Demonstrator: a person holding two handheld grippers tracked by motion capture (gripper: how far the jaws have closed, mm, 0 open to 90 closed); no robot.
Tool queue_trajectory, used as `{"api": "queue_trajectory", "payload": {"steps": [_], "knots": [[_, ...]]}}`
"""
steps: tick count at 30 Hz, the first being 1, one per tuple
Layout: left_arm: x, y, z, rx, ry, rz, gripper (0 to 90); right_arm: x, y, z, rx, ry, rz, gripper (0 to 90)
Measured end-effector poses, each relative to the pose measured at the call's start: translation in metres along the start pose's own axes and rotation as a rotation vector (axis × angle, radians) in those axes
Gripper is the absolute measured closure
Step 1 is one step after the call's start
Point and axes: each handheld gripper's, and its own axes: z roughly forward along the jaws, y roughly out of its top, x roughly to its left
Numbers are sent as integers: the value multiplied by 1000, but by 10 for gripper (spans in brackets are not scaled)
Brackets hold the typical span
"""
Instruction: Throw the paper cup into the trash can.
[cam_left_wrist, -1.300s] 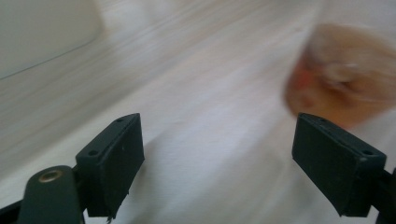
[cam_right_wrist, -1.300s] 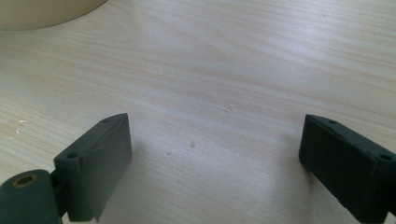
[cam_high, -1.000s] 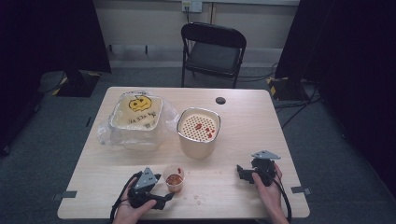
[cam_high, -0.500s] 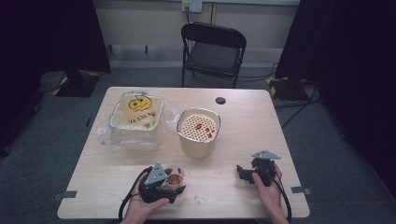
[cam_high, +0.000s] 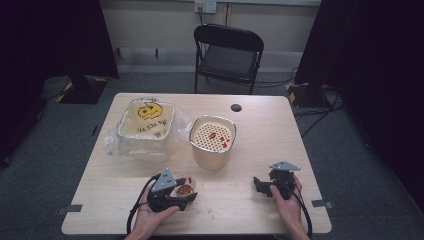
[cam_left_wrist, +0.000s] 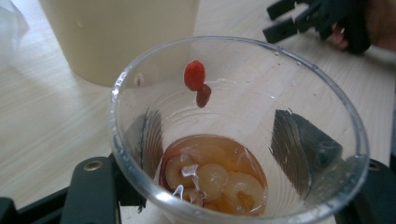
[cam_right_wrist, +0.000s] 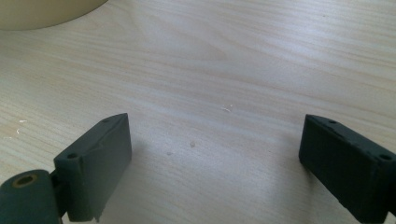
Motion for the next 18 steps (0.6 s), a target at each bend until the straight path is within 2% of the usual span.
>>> {"api": "queue_trajectory", "payload": {"steps": [6, 12, 14, 16, 18], "knots": [[2, 11, -10, -8, 9, 6, 338, 0, 0, 0, 1, -1, 0, 87], [5, 28, -19, -41, 3, -20, 341, 0, 0, 0, 1, -1, 0, 87], [5, 40, -24, -50, 23, 3, 341, 0, 0, 0, 1, -1, 0, 87], [5, 43, -25, -53, 23, -1, 341, 0, 0, 0, 1, -1, 0, 87], [7, 56, -26, -62, 14, -4, 342, 0, 0, 0, 1, -1, 0, 87]]}}
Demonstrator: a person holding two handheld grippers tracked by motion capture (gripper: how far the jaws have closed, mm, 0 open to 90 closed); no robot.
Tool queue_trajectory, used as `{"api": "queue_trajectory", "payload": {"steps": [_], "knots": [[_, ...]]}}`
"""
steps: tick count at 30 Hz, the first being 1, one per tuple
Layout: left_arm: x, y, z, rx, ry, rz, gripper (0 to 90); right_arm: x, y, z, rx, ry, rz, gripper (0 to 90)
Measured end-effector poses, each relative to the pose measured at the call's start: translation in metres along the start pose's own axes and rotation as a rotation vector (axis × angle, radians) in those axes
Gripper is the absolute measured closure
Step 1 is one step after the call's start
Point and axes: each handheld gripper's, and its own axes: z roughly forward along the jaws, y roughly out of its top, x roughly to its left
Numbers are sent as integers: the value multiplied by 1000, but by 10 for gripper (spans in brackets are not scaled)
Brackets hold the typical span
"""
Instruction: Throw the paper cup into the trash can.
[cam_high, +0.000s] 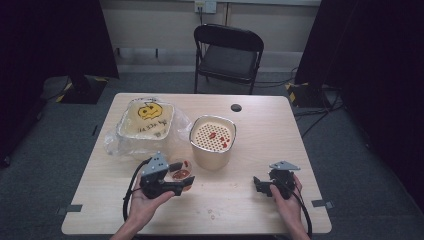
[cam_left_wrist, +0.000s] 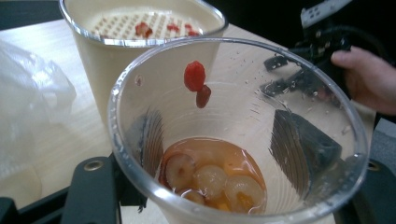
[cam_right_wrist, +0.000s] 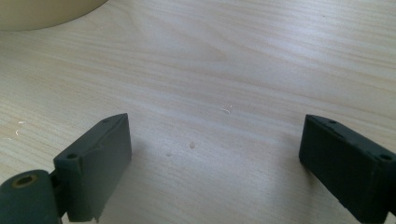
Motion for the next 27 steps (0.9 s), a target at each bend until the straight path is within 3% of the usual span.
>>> {"api": "queue_trajectory", "payload": {"steps": [8, 13, 18, 20, 22, 27], "knots": [[5, 32, -2, -31, 6, 17, 344, 0, 0, 0, 1, -1, 2, 87], [12, 63, -2, -47, 14, 29, 343, 0, 0, 0, 1, -1, 2, 87], [20, 81, 6, -37, 51, 24, 346, 0, 0, 0, 1, -1, 2, 87], [23, 96, 12, -29, 72, 52, 347, 0, 0, 0, 1, -1, 2, 87], [24, 103, 15, -35, 74, 64, 347, 0, 0, 0, 1, -1, 2, 87], [31, 123, 23, -13, 127, 107, 351, 0, 0, 0, 1, -1, 2, 87]]}}
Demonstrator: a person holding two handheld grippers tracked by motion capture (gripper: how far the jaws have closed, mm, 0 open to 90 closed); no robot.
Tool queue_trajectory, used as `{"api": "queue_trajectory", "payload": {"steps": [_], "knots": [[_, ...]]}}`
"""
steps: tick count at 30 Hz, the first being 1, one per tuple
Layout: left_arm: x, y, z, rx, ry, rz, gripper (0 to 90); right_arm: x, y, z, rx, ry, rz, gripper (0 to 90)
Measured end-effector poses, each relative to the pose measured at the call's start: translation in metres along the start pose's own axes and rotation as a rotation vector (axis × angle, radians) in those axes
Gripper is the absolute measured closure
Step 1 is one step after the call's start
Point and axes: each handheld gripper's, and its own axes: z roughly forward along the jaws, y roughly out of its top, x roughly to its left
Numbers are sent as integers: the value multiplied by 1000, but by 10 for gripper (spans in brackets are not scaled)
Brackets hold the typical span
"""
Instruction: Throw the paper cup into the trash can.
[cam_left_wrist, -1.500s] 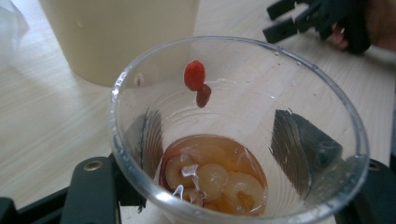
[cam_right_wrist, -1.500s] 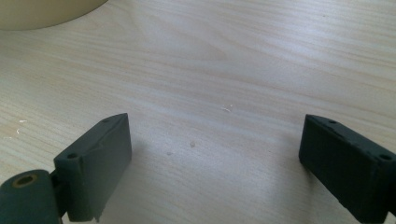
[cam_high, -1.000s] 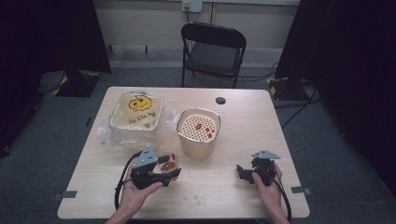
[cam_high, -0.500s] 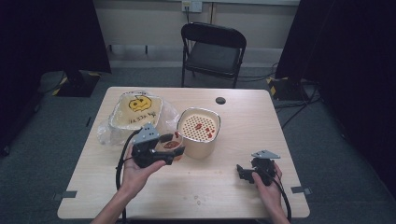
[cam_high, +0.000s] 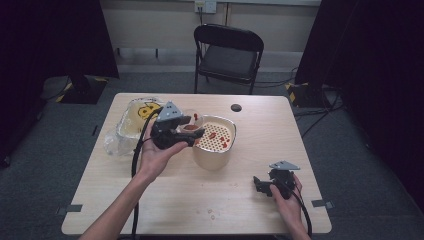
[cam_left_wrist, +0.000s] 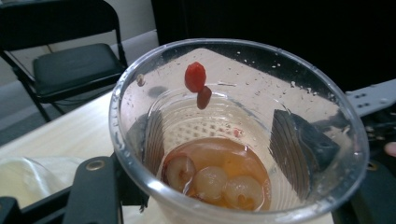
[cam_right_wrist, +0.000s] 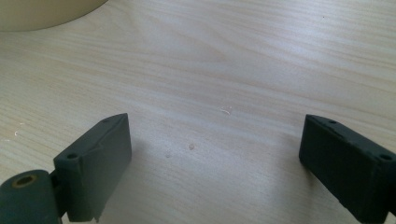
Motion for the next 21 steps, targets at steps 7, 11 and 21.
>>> {"api": "queue_trajectory", "payload": {"steps": [7, 11, 21], "knots": [[14, 12, 23, 90, 102, 99, 367, 0, 0, 0, 0, 0, 0, 87], [18, 14, 33, 142, 148, 148, 377, 0, 0, 0, 0, 0, 0, 87], [10, 22, 51, 216, 270, 336, 390, 0, 0, 0, 0, 0, 1, 87]]}}
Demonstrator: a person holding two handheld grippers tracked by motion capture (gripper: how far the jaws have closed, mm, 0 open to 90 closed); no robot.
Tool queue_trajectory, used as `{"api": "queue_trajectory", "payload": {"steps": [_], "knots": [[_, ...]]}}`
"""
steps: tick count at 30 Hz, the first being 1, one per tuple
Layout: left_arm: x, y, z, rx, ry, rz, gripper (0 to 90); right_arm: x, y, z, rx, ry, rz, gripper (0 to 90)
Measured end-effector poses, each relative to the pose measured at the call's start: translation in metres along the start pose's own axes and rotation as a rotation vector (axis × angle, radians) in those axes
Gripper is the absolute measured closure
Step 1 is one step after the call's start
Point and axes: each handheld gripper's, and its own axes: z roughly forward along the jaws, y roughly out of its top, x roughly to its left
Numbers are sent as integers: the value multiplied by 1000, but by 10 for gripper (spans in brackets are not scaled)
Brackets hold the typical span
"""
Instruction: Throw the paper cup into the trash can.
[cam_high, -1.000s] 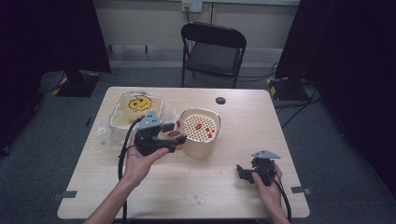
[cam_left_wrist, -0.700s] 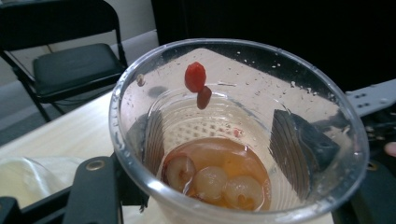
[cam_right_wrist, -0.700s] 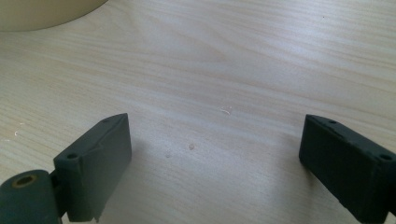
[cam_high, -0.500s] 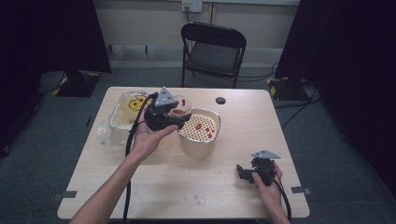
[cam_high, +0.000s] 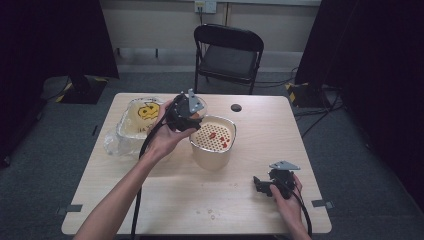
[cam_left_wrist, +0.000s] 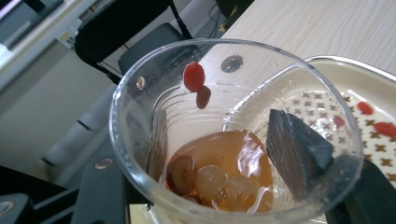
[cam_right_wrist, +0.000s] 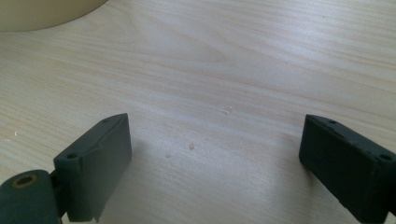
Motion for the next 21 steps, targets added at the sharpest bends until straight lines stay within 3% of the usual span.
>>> {"api": "queue_trajectory", "payload": {"steps": [1, 2, 4, 10, 12, 14, 15, 20, 21], "knots": [[-3, 5, 2, 16, 23, 39, 391, 0, 0, 0, 0, 0, 0, 87], [-4, 7, 2, 18, 34, 52, 392, 0, 0, 0, 0, 0, 0, 87], [-5, 8, 3, 14, 41, 56, 393, 0, 0, 0, 0, 0, 0, 87], [-9, 15, 10, 40, 87, 123, 400, 0, 0, 0, 0, 0, 0, 87], [-12, 17, 12, 85, 122, 202, 400, 0, 0, 0, 0, 0, 0, 87], [-14, 17, 13, 81, 138, 208, 403, 0, 0, 0, 0, 0, 0, 87], [-16, 18, 15, 98, 158, 257, 404, 0, 0, 0, 0, 0, 0, 87], [-22, 17, 20, 117, 189, 326, 405, 0, 0, 0, 0, 1, 0, 87], [-24, 16, 21, 130, 200, 356, 406, 0, 0, 0, 0, 0, 0, 87]]}}
